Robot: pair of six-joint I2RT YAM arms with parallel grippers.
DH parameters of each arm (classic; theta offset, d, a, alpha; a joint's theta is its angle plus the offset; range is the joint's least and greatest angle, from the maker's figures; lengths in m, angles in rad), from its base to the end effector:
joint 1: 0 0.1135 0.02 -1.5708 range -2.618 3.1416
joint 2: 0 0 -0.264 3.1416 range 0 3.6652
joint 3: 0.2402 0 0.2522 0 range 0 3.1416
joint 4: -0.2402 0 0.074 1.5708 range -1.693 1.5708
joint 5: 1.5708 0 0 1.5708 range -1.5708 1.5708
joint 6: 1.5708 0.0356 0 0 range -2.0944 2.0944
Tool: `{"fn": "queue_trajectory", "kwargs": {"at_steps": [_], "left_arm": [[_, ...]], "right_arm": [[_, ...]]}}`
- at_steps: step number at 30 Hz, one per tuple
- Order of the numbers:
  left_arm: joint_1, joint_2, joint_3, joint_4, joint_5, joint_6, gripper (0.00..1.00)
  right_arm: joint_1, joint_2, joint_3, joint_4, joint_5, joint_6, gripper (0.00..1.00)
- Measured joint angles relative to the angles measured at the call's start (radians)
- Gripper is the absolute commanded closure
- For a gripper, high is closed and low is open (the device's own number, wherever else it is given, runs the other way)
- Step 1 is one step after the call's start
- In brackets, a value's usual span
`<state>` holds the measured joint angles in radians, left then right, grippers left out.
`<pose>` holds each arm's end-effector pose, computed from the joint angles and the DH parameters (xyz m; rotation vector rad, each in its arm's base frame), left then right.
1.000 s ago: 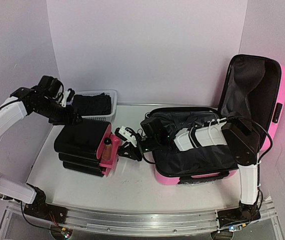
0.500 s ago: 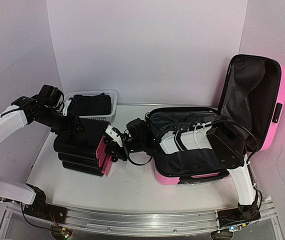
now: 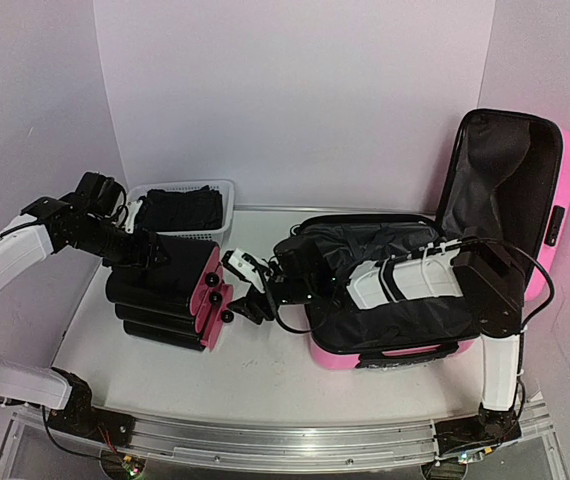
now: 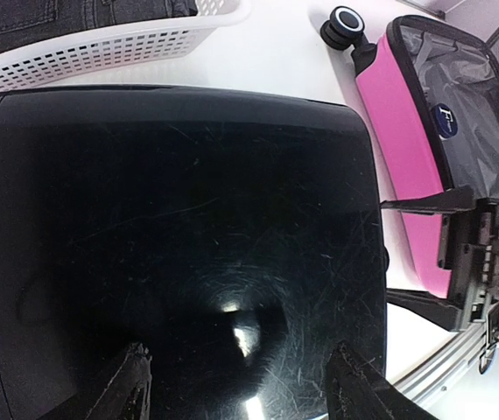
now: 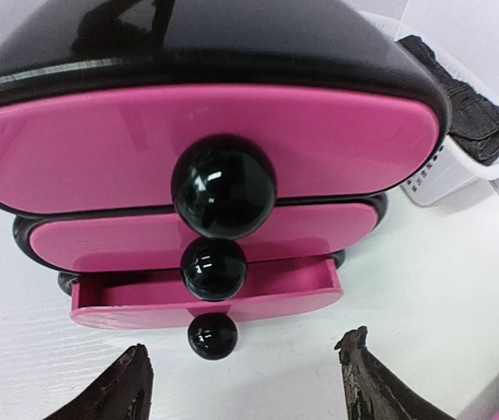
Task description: Open, take out, and arrange the luggage
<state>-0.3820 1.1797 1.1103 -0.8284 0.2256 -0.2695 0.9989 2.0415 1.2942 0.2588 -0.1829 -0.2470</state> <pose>0.2157 -0.0952 0.3154 0.2413 2.5092 -0.5523 0.2416 0.3873 0.1752 -1.3267 1.6473 0.6462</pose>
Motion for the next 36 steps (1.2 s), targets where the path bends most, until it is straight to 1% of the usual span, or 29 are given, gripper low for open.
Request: {"fn": "queue_trajectory", "kwargs": {"at_steps": [4,7,10,16,19,22,26,29,36], "left_arm": [[0.000,-0.003,0.000,0.000,0.008,0.006,0.29],[0.000,-0.006,0.000,0.000,0.015,0.009,0.26],[0.000,-0.022,0.000,0.000,0.030,0.015,0.24],[0.000,-0.045,0.000,0.000,0.073,0.038,0.23],[0.000,-0.046,0.000,0.000,0.091,0.044,0.22],[0.000,-0.050,0.000,0.001,0.100,0.051,0.22],[0.000,-0.061,0.000,0.002,0.104,0.061,0.22],[0.000,-0.074,0.000,0.003,0.104,0.062,0.21],[0.000,-0.097,0.000,0.019,0.104,0.061,0.21]], "right_arm": [[0.000,-0.021,0.004,-0.043,0.013,-0.059,0.21],[0.000,-0.019,0.008,-0.092,0.016,-0.078,0.20],[0.000,-0.019,0.010,-0.118,0.021,-0.072,0.19],[0.000,-0.028,0.057,-0.206,0.039,-0.061,0.15],[0.000,-0.069,0.056,-0.254,0.051,-0.049,0.10],[-0.002,-0.119,0.063,-0.317,0.064,-0.046,0.10],[-0.002,-0.122,0.116,-0.394,0.062,-0.059,0.09],[-0.003,-0.092,0.140,-0.400,0.048,-0.071,0.11],[-0.002,0.084,0.156,-0.277,0.033,-0.086,0.29]]}}
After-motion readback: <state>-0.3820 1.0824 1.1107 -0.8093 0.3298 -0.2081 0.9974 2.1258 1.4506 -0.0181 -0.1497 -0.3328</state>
